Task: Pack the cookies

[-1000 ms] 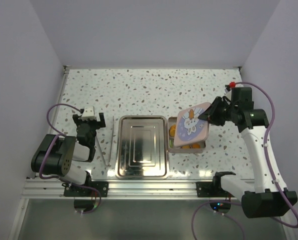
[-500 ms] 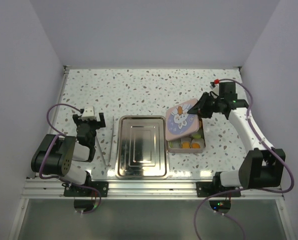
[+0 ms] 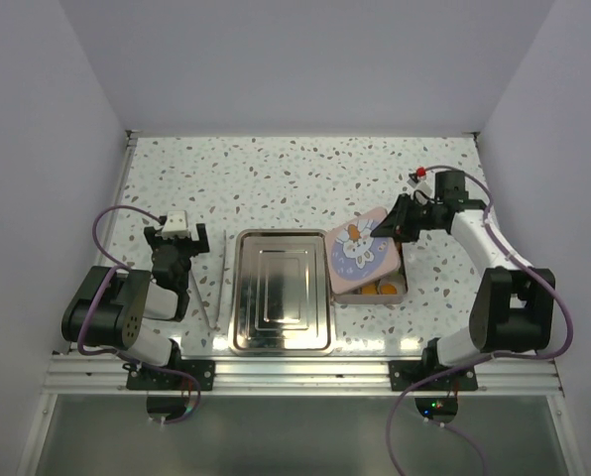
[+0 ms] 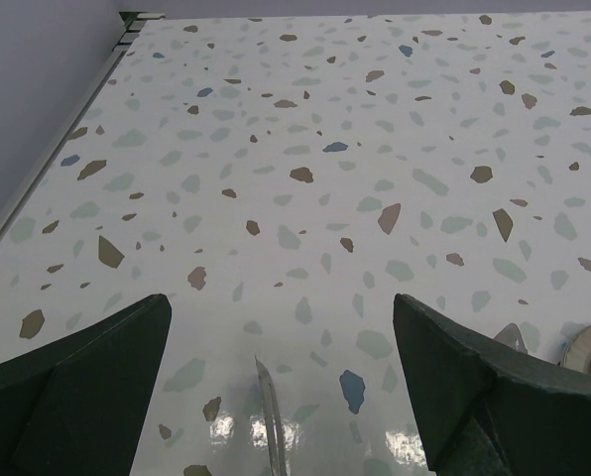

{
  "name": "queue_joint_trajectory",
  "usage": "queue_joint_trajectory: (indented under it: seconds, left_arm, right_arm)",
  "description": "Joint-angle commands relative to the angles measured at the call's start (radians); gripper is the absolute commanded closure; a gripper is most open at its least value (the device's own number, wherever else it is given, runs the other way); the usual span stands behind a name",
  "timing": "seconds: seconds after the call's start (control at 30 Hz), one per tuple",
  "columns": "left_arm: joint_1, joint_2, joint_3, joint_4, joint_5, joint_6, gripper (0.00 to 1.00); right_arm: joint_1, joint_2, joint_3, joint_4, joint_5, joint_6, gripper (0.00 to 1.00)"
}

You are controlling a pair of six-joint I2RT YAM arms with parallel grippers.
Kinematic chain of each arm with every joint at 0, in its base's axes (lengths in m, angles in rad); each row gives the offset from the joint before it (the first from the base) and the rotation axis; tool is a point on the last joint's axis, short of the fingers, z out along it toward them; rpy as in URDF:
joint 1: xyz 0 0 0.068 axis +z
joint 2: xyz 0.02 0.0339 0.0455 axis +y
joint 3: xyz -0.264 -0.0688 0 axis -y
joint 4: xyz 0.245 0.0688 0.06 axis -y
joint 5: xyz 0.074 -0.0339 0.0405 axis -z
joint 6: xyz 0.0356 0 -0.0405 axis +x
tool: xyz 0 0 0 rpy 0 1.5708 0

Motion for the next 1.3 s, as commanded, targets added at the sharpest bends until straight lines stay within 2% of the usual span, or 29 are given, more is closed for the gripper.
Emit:
queue_joint_trajectory:
  seconds: [0.0, 0.2, 0.53, 0.67, 0.8, 0.9, 1.03, 1.27]
  left_arm:
    - [0.006, -0.001, 0.001, 0.113, -0.015, 0.010, 0.00]
    - [0.006, -0.003, 0.001, 0.113, -0.015, 0.010, 0.00]
    - [0.006, -0.003, 0.001, 0.113, -0.015, 0.010, 0.00]
    - [0.006, -0.004, 0.001, 0.113, -0.015, 0.010, 0.00]
    - [0.006, -0.001, 0.001, 0.113, -0.015, 0.010, 0.00]
    - [0.006, -0.003, 0.001, 0.113, -0.015, 0.010, 0.00]
    - [0.006, -0.001, 0.001, 0.113, -0.015, 0.010, 0.00]
    - [0.006, -0.001, 0.001, 0.113, -0.015, 0.010, 0.00]
  right_arm:
    - [-0.044, -0.012, -0.019, -0.013, 0.002, -0.077, 1.00]
    - [-0.047, 0.021, 0.004, -0.069, 0.120, -0.085, 1.00]
    - [-0.054, 0.014, -0.022, -0.068, 0.250, -0.074, 1.00]
    - [-0.081, 0.015, -0.013, -0.066, 0.228, -0.071, 1.00]
    - [-0.112, -0.009, -0.005, -0.034, 0.067, -0.062, 1.00]
    - [-0.113, -0.053, 0.024, -0.031, 0.016, -0.036, 1.00]
    - [-0.132, -0.133, 0.063, -0.035, 0.031, 0.016, 1.00]
    - [-0.147, -0.205, 0.177, -0.233, 0.184, -0.019, 1.00]
